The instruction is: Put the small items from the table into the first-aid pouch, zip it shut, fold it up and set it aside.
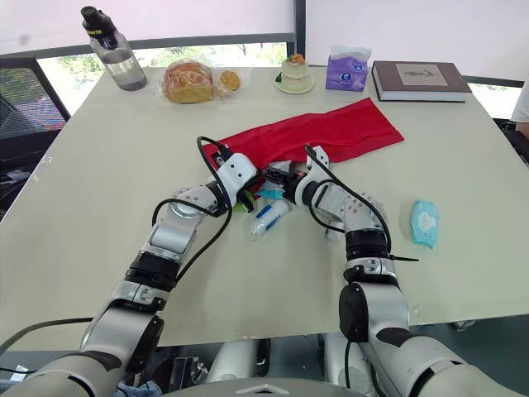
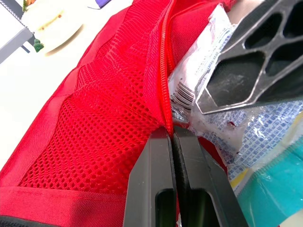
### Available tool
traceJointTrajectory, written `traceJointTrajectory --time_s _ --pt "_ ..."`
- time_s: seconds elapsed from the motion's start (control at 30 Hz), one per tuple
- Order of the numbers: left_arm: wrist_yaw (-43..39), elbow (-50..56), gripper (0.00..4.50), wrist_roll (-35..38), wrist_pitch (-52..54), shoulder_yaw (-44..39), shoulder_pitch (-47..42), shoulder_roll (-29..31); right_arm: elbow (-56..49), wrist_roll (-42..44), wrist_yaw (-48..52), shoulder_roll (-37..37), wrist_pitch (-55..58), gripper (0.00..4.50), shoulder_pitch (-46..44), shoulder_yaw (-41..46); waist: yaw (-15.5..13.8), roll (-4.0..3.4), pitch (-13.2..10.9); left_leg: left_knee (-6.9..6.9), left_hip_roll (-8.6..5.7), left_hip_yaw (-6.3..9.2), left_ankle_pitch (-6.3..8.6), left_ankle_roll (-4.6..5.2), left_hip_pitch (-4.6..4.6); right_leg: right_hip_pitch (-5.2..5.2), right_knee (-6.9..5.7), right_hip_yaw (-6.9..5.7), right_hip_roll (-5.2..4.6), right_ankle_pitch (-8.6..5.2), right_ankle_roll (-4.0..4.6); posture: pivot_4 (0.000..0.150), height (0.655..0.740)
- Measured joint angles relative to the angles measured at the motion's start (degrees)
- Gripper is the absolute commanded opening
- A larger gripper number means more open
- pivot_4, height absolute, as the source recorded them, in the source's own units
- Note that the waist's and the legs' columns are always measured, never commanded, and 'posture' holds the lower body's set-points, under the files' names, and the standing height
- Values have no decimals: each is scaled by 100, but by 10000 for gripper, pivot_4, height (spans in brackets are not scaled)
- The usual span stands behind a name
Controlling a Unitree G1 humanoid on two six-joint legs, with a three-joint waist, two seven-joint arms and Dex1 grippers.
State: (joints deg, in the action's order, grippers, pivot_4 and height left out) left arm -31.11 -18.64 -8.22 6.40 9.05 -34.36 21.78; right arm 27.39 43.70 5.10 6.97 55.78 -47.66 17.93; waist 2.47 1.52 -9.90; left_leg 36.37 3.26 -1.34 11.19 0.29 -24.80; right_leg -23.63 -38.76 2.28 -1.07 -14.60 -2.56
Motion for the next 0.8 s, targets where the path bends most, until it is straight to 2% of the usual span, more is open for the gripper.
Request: traceJointTrajectory --time_s 0.3,0.43,0.5,0.53,0.57,0.6,0.8 --pt "-129 0 0 294 52 -152 1 19 -205 -31 0 -137 72 33453 127 19 -4 0 0 0 0 0 0 0 -1 0 1 -1 0 0 0 1500 7400" --pt "-166 0 0 388 61 -185 2 30 -275 -75 -9 -218 91 23130 191 22 -6 0 -1 0 0 -1 0 0 -3 0 3 0 0 0 0 1500 7400" --pt "-174 0 0 408 73 -196 2 30 -381 -105 -7 -227 112 14257 266 -5 -2 0 -1 -1 0 -1 0 0 -3 -1 4 1 0 0 0 1500 7400" --pt "-179 0 0 439 77 -200 2 30 -411 -115 1 -229 113 5651 276 -18 -2 0 -1 -2 0 -1 0 0 -3 -1 4 1 0 0 0 1500 7400" --pt "-180 0 0 449 78 -202 2 30 -420 -115 12 -228 113 4916 278 -18 -2 0 -1 -2 0 0 0 0 -2 -1 3 0 0 0 0 1500 7400" --pt "-186 0 0 495 84 -216 3 30 -485 -126 42 -227 113 1529 278 -64 -2 0 -1 -2 0 0 0 0 -1 -1 3 0 0 0 0 1500 7400" --pt "-230 0 0 642 117 -283 14 29 -599 -301 85 -274 103 782 295 -248 -4 0 -1 -2 0 -1 0 0 0 -1 2 1 0 0 0 1500 7400"
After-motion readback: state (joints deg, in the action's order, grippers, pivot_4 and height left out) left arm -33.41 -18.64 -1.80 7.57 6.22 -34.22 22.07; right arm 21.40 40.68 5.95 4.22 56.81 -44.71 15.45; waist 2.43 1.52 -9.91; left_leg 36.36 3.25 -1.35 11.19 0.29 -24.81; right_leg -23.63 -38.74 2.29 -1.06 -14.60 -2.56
